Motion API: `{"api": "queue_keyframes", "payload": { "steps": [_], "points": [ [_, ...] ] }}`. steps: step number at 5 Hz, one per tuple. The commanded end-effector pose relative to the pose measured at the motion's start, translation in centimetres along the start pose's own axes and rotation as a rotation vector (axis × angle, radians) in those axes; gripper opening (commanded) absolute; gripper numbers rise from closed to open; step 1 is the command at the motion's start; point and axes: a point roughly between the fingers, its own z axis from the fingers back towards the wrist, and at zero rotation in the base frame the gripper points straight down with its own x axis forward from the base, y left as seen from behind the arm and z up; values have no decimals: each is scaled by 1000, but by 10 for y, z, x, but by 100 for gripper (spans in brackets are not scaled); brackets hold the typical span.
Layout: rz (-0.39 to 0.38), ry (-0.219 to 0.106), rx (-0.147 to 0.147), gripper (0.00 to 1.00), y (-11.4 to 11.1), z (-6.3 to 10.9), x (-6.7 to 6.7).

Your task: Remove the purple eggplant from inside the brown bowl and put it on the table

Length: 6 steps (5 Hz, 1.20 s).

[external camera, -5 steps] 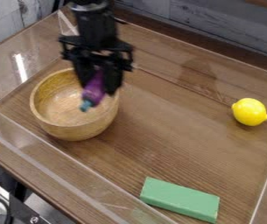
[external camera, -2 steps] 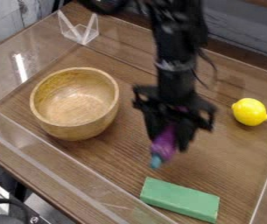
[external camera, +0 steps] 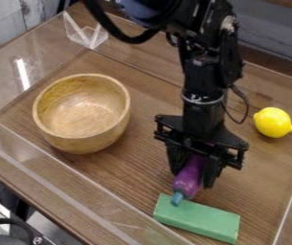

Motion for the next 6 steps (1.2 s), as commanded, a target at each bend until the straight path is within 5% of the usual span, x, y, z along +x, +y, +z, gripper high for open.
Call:
{"api": "queue_keyframes", "payload": {
  "steps": [1, 6],
  "points": [
    [8, -49, -19, 0, 0, 13, 11],
    [42, -48, -34, 0, 12, 12, 23]
  ]
}}
